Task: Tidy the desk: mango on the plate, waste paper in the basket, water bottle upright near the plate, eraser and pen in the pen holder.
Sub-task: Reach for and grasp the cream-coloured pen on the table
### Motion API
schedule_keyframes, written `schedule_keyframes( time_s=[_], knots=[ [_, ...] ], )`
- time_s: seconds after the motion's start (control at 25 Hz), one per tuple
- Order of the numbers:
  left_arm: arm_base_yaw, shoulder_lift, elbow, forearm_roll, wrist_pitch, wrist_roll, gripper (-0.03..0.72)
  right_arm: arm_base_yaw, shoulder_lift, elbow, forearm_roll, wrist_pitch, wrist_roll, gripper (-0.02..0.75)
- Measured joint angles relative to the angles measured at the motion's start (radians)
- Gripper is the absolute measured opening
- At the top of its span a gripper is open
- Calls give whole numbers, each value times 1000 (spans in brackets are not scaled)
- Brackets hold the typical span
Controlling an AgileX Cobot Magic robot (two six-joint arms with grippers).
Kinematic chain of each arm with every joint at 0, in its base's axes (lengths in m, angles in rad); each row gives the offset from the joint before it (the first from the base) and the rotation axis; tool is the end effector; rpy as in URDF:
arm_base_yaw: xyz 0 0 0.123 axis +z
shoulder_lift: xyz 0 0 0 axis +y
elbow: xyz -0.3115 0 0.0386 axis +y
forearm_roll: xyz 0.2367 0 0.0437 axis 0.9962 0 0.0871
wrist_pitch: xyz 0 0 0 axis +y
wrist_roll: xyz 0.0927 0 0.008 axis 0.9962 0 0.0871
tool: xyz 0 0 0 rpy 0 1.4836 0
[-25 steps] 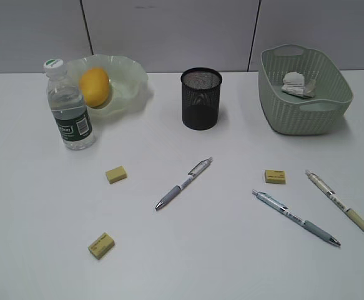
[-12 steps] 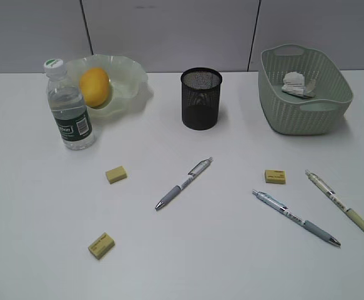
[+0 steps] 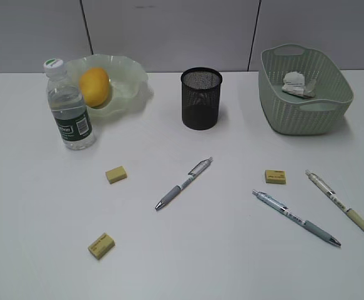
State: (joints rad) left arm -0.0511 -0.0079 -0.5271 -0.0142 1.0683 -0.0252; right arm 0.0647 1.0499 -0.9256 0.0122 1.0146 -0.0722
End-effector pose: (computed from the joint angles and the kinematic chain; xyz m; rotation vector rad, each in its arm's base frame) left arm -0.0466 0.0012 0.2772 0.0271 2.0172 -0.0654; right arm 0.1644 0.0116 0.3456 -0.1745 2.6166 0.0132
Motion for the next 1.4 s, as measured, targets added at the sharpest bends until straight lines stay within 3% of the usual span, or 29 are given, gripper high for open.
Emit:
schedule_keyframes(
  time_s=[0.36,0.56,1.04,1.4],
  knots=[
    [0,0,0,0,0,0,383,20,424,-227,0,35,-63,421],
    [0,0,0,0,0,0,349,60,605,-230,36,24,-64,421],
    [0,0,0,0,0,0,242,63,833,-230,44,-89,-92,421],
    [0,0,0,0,0,0,230,63,883,-139,0,-217,-92,421]
  ],
)
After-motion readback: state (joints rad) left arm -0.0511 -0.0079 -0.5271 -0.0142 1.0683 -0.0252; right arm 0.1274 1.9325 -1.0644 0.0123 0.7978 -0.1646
